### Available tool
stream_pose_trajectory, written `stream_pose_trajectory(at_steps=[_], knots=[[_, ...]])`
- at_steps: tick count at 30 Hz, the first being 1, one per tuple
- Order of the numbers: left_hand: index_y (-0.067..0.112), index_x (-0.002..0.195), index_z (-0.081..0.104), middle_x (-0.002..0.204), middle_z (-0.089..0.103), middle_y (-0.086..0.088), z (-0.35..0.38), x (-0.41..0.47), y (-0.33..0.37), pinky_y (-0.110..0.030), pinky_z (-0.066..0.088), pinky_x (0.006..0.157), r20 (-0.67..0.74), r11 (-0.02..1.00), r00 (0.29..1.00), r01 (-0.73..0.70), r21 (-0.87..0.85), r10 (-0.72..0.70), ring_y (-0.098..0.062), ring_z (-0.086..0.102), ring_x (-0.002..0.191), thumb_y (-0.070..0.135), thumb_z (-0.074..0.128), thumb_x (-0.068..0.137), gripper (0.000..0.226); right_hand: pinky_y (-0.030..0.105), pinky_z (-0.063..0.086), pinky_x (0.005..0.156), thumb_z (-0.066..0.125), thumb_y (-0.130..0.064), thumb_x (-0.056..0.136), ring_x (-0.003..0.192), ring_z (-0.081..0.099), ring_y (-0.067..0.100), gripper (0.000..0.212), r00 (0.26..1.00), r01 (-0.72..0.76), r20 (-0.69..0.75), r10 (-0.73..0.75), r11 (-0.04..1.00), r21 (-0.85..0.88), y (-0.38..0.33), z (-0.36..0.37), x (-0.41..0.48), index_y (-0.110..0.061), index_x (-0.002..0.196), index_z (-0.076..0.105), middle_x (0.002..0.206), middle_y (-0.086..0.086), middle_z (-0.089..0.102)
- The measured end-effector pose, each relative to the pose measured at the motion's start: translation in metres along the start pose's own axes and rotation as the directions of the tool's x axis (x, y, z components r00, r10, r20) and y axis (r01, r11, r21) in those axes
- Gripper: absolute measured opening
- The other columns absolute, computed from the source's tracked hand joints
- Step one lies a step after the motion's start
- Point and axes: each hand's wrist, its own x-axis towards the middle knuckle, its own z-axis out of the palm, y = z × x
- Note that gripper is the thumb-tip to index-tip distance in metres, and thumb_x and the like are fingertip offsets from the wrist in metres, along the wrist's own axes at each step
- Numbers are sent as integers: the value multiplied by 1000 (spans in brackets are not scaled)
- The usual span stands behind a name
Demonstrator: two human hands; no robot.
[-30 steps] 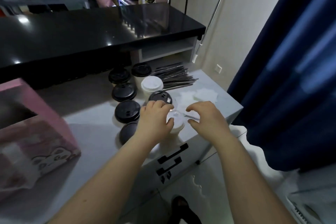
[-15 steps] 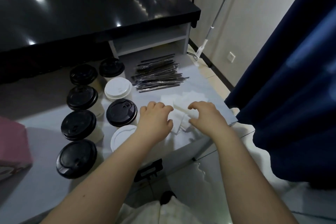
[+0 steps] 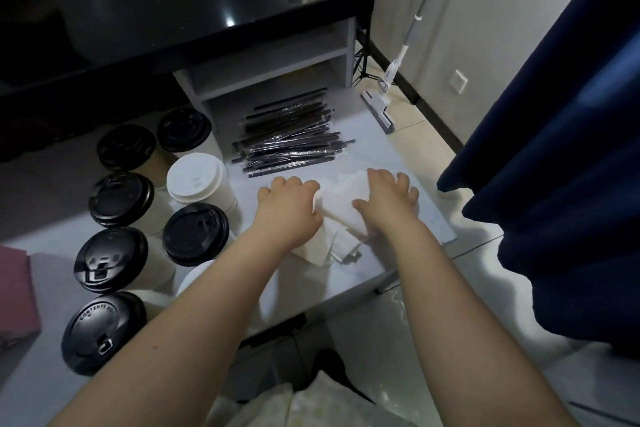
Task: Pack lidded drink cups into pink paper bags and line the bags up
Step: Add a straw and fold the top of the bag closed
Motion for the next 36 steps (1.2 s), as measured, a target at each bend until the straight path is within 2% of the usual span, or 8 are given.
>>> stream_pose_trajectory(at_steps=[3, 6, 10, 13, 17, 26, 32, 36], knots=[[25, 137, 45, 132, 51, -5, 1, 1, -3, -46, 34, 100, 14, 1000, 1000, 15, -8, -15, -31, 40, 125, 34, 50, 91, 47, 51, 20, 110, 62, -46, 88, 132, 26, 31, 60, 999, -24, -40, 24, 1000, -12, -3, 12, 4, -27, 140, 37, 147, 1, 33], [26, 140, 43, 134, 51, -4, 4, 0, -4, -45, 33, 100, 12, 999, 1000, 19, -35, -19, -30, 39, 126, 32, 49, 91, 50, 45, 20, 108, 65, -35, 88, 125, 26, 25, 44, 992, -43, -108, 56, 991, 125, -7, 19, 5, -29, 128, 49, 134, 3, 48], [27, 142, 42, 135, 50, -3, 2, 1, -5, -44, 33, 100, 0, 997, 999, 35, -71, -36, -29, 38, 128, 34, 49, 92, 51, 33, 26, 83, 61, -24, 90, 114, 36, 25, 17, 992, 13, -123, 20, 966, 259, -7, 15, 2, -26, 108, 62, 115, 2, 58], [28, 142, 41, 138, 49, -3, -4, 0, -7, -45, 32, 101, -26, 994, 998, 45, -98, -48, -29, 37, 129, 34, 50, 92, 52, 26, 35, 68, 57, -16, 89, 94, 53, 19, 8, 984, 100, -176, -3, 833, 544, -8, 3, -7, -23, 94, 59, 101, -3, 57], [29, 142, 42, 139, 49, -1, -20, -3, -16, -44, 35, 101, -107, 989, 992, 52, -142, -68, -28, 38, 129, 34, 53, 91, 52, 10, 37, 54, 58, -12, 86, 74, 53, 4, 12, 970, 174, -241, 4, 678, 714, -16, -22, -23, -24, 88, 57, 83, -12, 59], [29, 137, 49, 132, 54, 2, -65, -45, -64, -42, 36, 98, -393, 967, 905, 68, -245, -164, -25, 42, 125, 25, 57, 88, 49, 28, 52, 75, 65, -6, 79, 87, 61, 7, 28, 943, 321, -329, -57, 431, 843, -90, -78, -47, -25, 100, 61, 96, -11, 63], [27, 136, 51, 133, 54, 4, -93, -92, -124, -42, 34, 101, -527, 953, 805, 152, -261, -272, -24, 39, 128, 25, 60, 86, 51, 25, 54, 63, 68, -8, 81, 82, 63, 4, 28, 906, 396, -303, -295, 340, 853, -169, -92, -67, -33, 91, 63, 93, -13, 66], [26, 135, 53, 131, 56, 3, -102, -129, -176, -42, 35, 100, -564, 933, 745, 254, -255, -357, -25, 41, 126, 26, 61, 86, 50, 26, 57, 70, 70, -10, 80, 82, 65, 6, 24, 851, 431, -263, -454, 319, 844, -232, -87, -87, -31, 91, 65, 90, -14, 68]])
